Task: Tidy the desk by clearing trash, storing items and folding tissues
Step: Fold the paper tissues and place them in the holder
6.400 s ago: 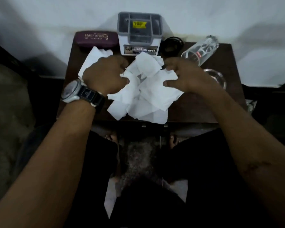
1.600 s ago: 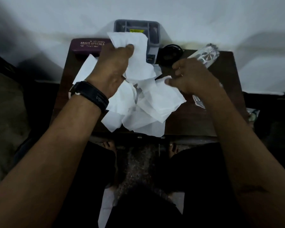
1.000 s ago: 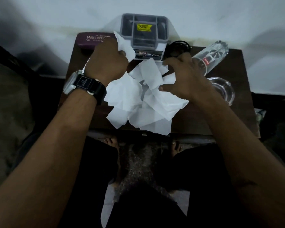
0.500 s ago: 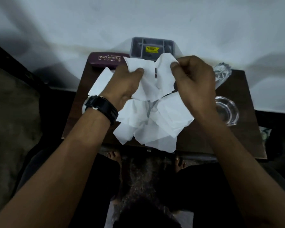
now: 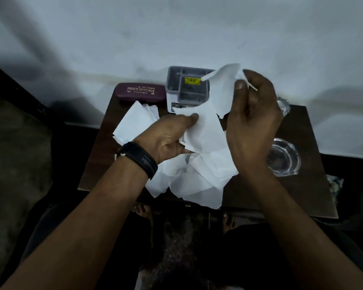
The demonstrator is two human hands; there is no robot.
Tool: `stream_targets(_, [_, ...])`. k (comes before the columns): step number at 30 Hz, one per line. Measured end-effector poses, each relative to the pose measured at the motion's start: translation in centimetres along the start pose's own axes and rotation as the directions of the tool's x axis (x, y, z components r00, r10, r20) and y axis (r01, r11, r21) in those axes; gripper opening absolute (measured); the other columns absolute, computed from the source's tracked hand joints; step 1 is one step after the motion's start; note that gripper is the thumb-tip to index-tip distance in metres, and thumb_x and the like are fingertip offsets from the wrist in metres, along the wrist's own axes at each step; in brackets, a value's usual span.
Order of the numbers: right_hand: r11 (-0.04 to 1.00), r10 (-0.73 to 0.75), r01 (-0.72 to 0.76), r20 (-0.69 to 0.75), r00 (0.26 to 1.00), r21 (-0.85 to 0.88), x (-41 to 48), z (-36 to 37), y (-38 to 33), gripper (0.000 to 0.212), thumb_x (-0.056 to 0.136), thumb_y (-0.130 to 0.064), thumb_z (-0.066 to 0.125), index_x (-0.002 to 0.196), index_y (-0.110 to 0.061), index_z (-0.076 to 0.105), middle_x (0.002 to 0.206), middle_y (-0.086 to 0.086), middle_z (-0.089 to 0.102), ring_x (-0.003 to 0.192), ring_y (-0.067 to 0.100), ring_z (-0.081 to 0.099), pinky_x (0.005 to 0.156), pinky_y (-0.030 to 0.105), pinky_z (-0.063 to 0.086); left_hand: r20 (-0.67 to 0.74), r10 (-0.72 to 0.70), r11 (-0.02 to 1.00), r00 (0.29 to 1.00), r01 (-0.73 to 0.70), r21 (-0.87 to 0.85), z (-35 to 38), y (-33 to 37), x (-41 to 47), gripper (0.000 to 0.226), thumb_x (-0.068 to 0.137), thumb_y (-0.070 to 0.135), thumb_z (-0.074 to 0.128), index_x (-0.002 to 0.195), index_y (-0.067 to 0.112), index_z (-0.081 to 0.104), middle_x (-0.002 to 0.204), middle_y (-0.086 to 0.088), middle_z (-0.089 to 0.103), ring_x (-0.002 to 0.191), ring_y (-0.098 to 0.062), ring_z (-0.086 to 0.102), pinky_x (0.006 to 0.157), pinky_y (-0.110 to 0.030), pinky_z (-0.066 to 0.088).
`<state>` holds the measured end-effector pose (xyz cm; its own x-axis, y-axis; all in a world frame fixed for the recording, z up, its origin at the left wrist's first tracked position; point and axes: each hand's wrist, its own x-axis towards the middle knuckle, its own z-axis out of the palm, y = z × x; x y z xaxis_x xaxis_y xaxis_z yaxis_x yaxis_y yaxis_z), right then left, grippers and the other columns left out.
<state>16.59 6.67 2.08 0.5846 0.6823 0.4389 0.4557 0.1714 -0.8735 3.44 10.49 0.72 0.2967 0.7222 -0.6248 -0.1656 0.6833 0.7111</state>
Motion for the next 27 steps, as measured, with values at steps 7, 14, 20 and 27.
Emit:
stream_targets(7, [0.896, -0.339, 0.432, 0.47, 0.815, -0.104, -0.7, -0.7, 1.1, 0.035, 0.1, -0.001, 0.055, 0.133, -0.007, 0.066, 0.128, 0.006, 0.071, 0.112, 0.011, 0.067, 0.098, 0.013, 0.048, 0.14, 0.031, 0.98, 0.99, -0.002, -0.2, 0.1, 0.3, 0.2, 0.029, 0.105, 0.015, 0.055, 0.129, 0.004, 0.065, 0.12, -0.012, 0.075, 0.102, -0.025, 0.074, 0.082, -0.04, 0.064])
stream_targets(14, [0.839, -0.362, 0.54, 0.672, 0.646, -0.067, -0.7, -1.3, 2.7, 0.032, 0.098, 0.002, 0.054, 0.126, -0.005, 0.068, 0.142, 0.006, 0.063, 0.136, 0.022, 0.056, 0.107, 0.038, 0.051, 0.294, 0.018, 0.856, 0.956, 0.137, -0.498, -0.5, 1.4, 0.2, 0.043, 0.107, 0.041, 0.042, 0.111, 0.001, 0.059, 0.089, -0.01, 0.066, 0.068, -0.022, 0.071, 0.071, -0.035, 0.061])
stream_targets(20, [0.846, -0.34, 0.533, 0.746, 0.572, -0.023, -0.6, -1.2, 2.5, 0.029, 0.099, -0.011, 0.062, 0.127, -0.006, 0.069, 0.14, 0.007, 0.065, 0.138, 0.022, 0.054, 0.117, 0.042, 0.042, 0.306, 0.072, 0.956, 0.949, 0.021, -0.291, -0.4, 2.0, -0.3, 0.064, 0.1, 0.055, 0.046, 0.125, -0.002, 0.06, 0.101, -0.012, 0.069, 0.081, -0.023, 0.073, 0.076, -0.038, 0.065])
stream_targets(27, [0.907, 0.147, 0.124, 0.58, 0.801, -0.401, 2.9, -3.7, 3.8, 0.019, 0.091, -0.03, 0.073, 0.107, -0.019, 0.075, 0.104, -0.004, 0.074, 0.089, 0.01, 0.066, 0.091, 0.03, 0.052, -0.259, 0.528, 0.797, 0.809, -0.366, 0.48, -2.6, 2.8, 0.1, 0.029, 0.104, 0.028, 0.057, 0.112, 0.002, 0.065, 0.092, -0.001, 0.069, 0.081, -0.014, 0.069, 0.072, -0.023, 0.057])
